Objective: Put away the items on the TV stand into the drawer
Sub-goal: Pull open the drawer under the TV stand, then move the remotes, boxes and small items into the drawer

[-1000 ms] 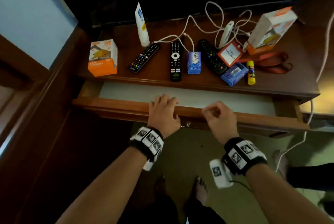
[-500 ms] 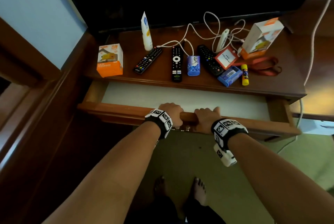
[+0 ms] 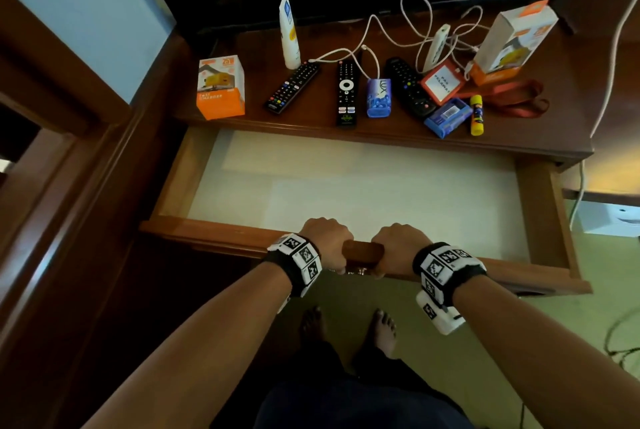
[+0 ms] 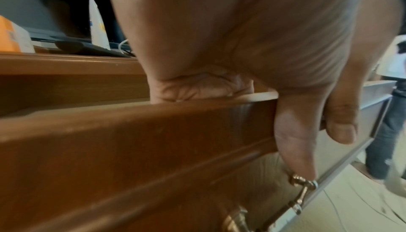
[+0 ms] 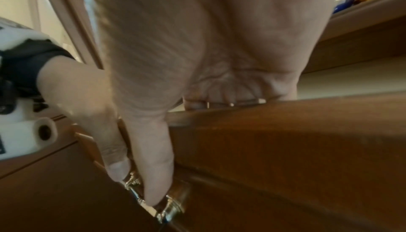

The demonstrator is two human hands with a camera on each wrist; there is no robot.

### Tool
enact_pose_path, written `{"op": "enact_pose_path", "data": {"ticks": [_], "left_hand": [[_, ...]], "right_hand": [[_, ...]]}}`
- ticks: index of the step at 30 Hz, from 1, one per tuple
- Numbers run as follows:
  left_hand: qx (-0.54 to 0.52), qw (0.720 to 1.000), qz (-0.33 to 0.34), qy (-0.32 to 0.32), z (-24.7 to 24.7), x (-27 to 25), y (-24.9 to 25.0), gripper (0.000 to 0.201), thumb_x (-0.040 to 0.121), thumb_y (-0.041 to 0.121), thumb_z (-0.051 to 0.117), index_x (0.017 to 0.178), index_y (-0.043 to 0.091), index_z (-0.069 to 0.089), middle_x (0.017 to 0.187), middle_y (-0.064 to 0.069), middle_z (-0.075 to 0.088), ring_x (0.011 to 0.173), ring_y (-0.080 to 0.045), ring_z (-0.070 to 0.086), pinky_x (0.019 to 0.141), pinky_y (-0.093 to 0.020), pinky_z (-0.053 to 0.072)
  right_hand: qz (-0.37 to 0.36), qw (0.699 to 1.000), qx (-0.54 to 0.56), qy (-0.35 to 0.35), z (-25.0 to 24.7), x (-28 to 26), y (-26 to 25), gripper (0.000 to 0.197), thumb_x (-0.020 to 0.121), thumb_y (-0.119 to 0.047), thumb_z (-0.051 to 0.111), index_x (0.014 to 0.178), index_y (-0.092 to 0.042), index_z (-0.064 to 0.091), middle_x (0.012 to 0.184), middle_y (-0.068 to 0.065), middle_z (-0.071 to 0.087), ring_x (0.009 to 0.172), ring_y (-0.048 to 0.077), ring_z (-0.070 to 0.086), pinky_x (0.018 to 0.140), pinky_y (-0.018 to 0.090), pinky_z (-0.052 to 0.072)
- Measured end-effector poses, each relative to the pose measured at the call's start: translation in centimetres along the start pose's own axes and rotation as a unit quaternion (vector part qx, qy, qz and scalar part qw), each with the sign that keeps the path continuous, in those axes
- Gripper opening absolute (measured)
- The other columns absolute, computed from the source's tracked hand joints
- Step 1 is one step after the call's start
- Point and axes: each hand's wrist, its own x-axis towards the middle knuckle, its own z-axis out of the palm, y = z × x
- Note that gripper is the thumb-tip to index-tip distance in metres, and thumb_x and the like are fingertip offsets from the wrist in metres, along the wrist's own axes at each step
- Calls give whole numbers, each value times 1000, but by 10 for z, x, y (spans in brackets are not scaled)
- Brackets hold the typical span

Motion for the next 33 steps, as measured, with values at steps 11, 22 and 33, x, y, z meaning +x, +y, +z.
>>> {"op": "enact_pose_path", "data": {"ticks": [11, 22, 33], "left_hand": [[-68, 990, 5, -124, -29, -2, -1, 75, 70, 58, 86, 133, 24, 62, 125, 0, 64, 108, -24, 63, 94, -43, 54], [0, 940, 3, 340, -188, 94, 5, 46, 90, 27, 62, 134, 16, 56, 141, -8, 50, 127, -33, 47, 100, -44, 43], [170, 955, -38, 242, -203, 144, -7, 70, 80, 43, 72, 140, 16, 47, 142, -12, 47, 132, -32, 41, 106, -55, 34]], "right_hand": [[-26, 989, 133, -54, -15, -7, 20, 74, 72, -82, 57, 119, -26, 69, 112, -7, 71, 98, 13, 66, 92, 37, 54], [143, 898, 71, 410, -148, 28, 93, 53, 90, -31, 66, 136, -10, 53, 134, 19, 49, 130, 43, 39, 101, 51, 43], [181, 915, 26, 360, -155, 44, 109, 72, 77, -46, 76, 135, -15, 47, 135, 13, 49, 134, 38, 40, 110, 48, 36]]}}
